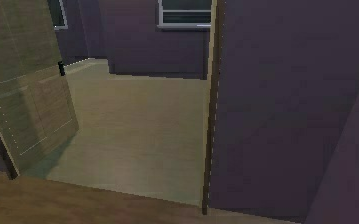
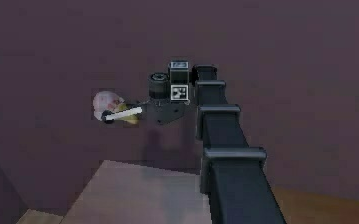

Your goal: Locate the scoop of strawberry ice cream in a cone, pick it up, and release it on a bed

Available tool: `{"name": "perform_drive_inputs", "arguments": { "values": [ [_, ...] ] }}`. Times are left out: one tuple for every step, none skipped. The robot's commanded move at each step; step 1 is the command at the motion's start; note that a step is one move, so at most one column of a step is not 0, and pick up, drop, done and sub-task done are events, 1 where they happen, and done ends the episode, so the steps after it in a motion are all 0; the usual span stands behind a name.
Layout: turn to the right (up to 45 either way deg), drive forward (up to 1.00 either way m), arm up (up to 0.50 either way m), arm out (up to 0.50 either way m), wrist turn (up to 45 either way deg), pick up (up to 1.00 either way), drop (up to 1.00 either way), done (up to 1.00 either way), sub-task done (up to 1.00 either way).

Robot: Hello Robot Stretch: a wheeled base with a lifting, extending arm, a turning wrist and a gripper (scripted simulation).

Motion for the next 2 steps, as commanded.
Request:
{"name": "perform_drive_inputs", "arguments": {
  "values": [
    [0.0,0.00,0.00,0.00,-45.0,0.00,0.00,0.00,0.00],
    [0.0,0.00,0.00,0.00,-45.0,0.00,0.00,0.00,0.00]
  ]
}}
